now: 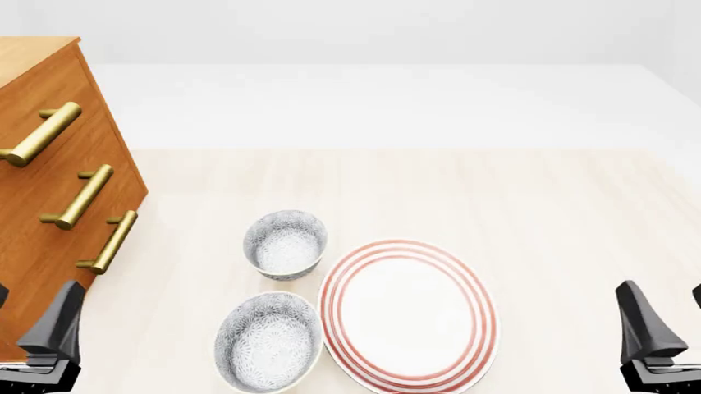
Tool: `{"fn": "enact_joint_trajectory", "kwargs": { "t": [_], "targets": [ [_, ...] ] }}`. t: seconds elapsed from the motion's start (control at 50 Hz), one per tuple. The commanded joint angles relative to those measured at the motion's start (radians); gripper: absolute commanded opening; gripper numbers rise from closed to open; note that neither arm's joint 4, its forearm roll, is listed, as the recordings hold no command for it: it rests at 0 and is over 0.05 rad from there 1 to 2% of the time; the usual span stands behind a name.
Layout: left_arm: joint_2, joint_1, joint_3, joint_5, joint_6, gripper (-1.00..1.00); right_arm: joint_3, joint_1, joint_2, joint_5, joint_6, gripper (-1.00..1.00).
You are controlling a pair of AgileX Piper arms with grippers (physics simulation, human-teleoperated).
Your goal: Stack the bowl in the middle on the bowl at the back.
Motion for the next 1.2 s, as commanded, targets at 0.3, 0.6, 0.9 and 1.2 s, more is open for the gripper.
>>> {"fn": "enact_joint_trajectory", "kwargs": {
  "t": [0.3, 0.6, 0.9, 1.2],
  "targets": [
    [0.005, 0.005, -0.005, 0.004, -0.015, 1.00, -0.001, -0.001, 0.006, -0.005, -0.001, 1.00],
    [-0.001, -0.010, -0.098, 0.084, -0.020, 1.00, -0.004, 0.001, 0.004, -0.001, 0.001, 1.00],
    [0.000, -0.134, -0.360, 0.358, 0.002, 1.00, -0.008, 0.005, 0.004, 0.001, 0.003, 1.00],
    [0.252, -0.261, -0.493, 0.496, -0.052, 1.00, -0.007, 0.004, 0.005, 0.002, 0.011, 1.00]
  ]
}}
